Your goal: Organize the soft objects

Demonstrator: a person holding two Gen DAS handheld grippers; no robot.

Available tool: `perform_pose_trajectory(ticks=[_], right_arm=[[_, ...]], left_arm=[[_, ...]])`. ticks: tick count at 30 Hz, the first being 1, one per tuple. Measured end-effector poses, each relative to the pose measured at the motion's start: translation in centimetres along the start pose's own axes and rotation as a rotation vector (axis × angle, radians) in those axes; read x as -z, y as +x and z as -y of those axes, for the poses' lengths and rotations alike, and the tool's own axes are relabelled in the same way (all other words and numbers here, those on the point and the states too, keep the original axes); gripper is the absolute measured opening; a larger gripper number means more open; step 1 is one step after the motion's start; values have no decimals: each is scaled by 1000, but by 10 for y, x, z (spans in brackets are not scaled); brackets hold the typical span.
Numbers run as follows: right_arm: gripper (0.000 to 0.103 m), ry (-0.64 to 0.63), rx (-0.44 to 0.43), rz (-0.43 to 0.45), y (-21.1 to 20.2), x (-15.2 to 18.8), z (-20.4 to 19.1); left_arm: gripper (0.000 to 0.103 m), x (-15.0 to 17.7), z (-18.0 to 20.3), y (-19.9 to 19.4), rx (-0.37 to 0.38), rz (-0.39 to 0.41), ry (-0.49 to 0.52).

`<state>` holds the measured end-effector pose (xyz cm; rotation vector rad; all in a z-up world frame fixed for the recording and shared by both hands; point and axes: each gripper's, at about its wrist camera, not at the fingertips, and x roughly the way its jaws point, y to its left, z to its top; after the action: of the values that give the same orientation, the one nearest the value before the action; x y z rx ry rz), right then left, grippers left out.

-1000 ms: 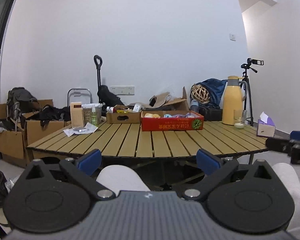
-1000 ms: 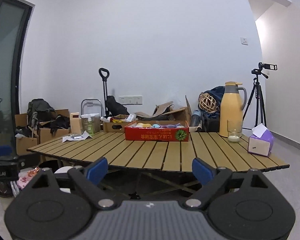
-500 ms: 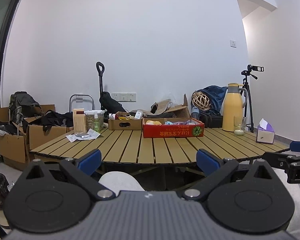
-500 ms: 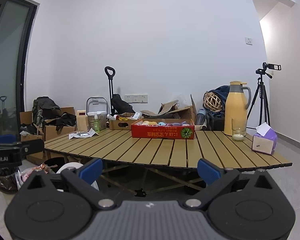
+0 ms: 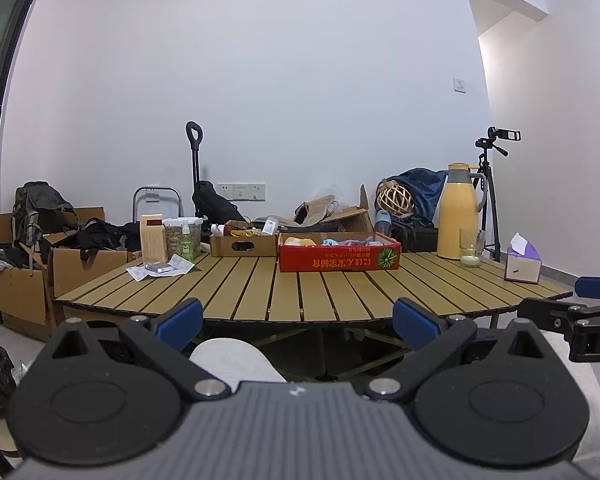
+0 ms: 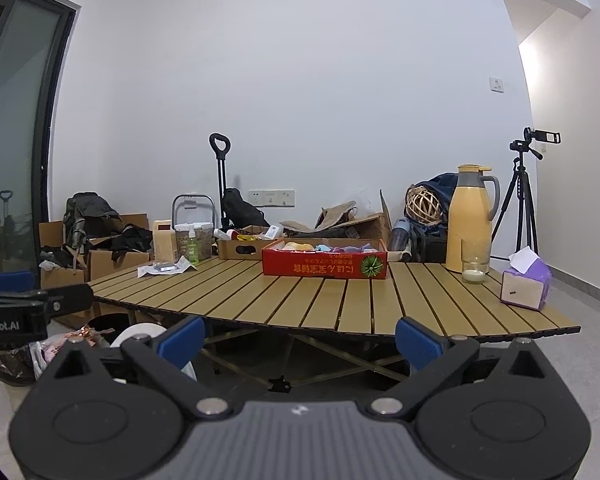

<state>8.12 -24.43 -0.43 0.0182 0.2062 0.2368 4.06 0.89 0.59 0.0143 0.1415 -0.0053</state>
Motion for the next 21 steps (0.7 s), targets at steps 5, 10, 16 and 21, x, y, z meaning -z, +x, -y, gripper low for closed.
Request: perform_pose_trajectory(ticks=[5, 10, 16, 21], right_arm=[[102, 6, -2, 2, -5, 2, 0], [102, 2, -4, 9, -11, 2, -1], [102, 0, -5, 16, -15, 4, -1], [103, -3, -3, 23, -16, 3, 1]], left_arm=[[103, 0, 0, -5, -1, 7, -2], [103, 1, 0, -9, -1, 12, -4], [103, 0, 0, -13, -2, 20, 0], [103, 0, 0, -15, 2, 25, 3]])
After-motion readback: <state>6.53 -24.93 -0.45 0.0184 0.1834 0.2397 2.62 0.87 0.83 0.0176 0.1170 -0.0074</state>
